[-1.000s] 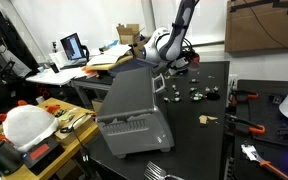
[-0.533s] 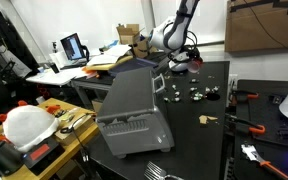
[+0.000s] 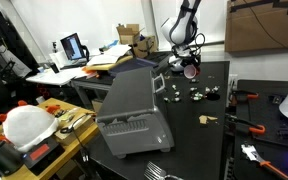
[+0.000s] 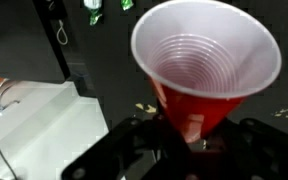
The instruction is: Pour out the contents in the red cup
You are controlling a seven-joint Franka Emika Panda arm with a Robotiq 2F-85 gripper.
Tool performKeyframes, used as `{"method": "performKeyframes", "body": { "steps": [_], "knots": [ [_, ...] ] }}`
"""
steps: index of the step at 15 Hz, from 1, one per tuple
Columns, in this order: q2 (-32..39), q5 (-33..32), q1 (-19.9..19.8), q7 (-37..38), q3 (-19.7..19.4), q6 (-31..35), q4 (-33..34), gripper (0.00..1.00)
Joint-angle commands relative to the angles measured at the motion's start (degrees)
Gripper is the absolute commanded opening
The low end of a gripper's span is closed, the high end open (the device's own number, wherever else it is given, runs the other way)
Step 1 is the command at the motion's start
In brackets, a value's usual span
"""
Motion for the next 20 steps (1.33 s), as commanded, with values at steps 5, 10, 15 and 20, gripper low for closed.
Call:
{"method": "performKeyframes", "body": {
  "steps": [5,10,15,20],
  "knots": [
    [-1.4,26.6,-1.5,-21.9,2.0,14.7,-5.6,0.08],
    [-0.8,46.2,-4.1,-37.9,5.2,17.3,-5.4,0.08],
    [0.2,63.6,-7.3,-51.6,5.5,15.9,-4.6,0.08],
    [2.2,79.7,-8.2,-62.2,3.7,13.8,-3.2,0.08]
  ]
}}
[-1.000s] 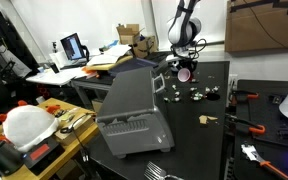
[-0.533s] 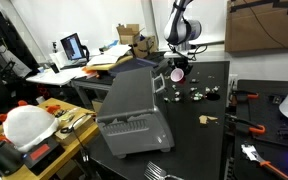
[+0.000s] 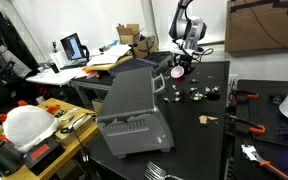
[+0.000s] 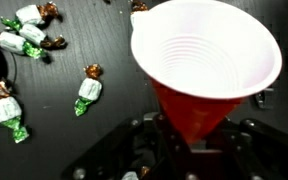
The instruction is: Pour out the contents in the red cup
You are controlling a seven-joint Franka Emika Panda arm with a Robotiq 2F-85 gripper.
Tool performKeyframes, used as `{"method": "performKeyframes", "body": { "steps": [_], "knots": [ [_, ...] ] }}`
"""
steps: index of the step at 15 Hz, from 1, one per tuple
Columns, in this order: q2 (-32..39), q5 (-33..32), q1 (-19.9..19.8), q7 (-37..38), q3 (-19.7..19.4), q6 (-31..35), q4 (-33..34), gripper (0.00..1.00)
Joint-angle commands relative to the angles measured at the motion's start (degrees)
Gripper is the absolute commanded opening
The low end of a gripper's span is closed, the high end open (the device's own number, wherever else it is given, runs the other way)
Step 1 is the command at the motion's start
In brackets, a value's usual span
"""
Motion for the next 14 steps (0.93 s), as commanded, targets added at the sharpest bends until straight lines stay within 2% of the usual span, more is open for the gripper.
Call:
{"method": "performKeyframes", "body": {
  "steps": [1,9,14],
  "knots": [
    [1.2,9.7,-0.2,-5.8,-1.2,-2.2,1.4,0.08],
    [4.9,24.0,0.5,-7.9,-3.3,-5.4,3.8,0.08],
    [7.3,33.0,-0.4,-11.3,-3.6,-8.8,4.7,0.08]
  ]
}}
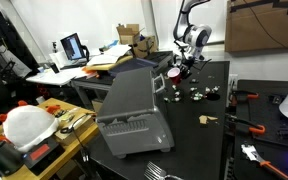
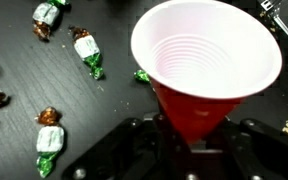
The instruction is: Pour out the contents in the red cup
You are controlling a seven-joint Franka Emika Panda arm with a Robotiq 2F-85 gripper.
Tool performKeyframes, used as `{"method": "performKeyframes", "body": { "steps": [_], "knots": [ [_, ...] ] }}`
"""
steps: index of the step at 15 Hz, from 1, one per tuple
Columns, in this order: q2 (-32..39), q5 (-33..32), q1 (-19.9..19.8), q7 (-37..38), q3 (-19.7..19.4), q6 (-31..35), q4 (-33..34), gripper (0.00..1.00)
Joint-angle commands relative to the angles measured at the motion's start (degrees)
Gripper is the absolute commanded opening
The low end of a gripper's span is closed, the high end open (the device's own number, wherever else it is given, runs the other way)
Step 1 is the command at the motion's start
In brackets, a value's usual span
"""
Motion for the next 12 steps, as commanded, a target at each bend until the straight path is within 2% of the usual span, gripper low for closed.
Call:
{"method": "performKeyframes", "body": {
  "steps": [1,7,12],
  "knots": [
    [1.5,7.4,-0.5,-4.6,-1.5,-4.2,1.1,0.08],
    [3.1,15.3,-1.9,-9.6,-5.2,-9.7,0.5,0.08],
    [6.0,20.2,-3.1,-11.0,-6.4,-15.0,0.9,0.08]
  ]
}}
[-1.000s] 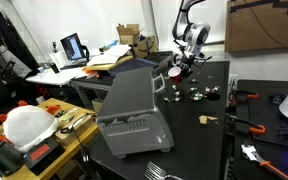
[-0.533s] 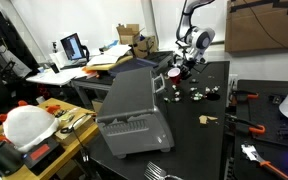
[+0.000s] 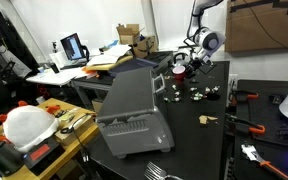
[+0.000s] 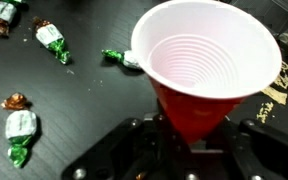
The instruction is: Pour out the contents in the red cup
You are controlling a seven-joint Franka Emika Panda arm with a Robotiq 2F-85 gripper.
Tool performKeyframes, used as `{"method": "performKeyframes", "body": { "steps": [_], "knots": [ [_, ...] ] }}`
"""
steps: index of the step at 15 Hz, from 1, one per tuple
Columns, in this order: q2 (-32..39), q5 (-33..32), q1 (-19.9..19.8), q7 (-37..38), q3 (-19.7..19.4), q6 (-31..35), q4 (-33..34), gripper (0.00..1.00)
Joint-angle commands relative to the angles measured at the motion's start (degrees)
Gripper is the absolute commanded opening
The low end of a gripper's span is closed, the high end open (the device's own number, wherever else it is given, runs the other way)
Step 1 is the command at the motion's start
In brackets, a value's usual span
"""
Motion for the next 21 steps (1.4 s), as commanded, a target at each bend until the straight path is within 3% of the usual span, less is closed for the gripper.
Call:
{"method": "performKeyframes", "body": {
  "steps": [1,4,5,6,8,14,21],
  "knots": [
    [2.3,4.2,-0.5,-2.0,-0.4,-4.7,0.6,0.08],
    [4.2,6.6,-0.2,-2.1,-0.2,-7.9,0.9,0.08],
    [4.5,7.0,0.0,-2.0,-0.3,-8.7,1.0,0.25],
    [4.8,7.3,0.2,-2.1,-0.4,-9.5,1.0,0.55],
    [4.7,7.4,0.4,-2.4,-0.9,-10.3,0.8,0.56],
    [3.0,5.3,1.9,-3.8,-3.1,-8.0,0.2,0.99],
    [-2.1,0.8,5.2,-6.5,-6.1,-1.4,-1.6,1.0]
  ]
}}
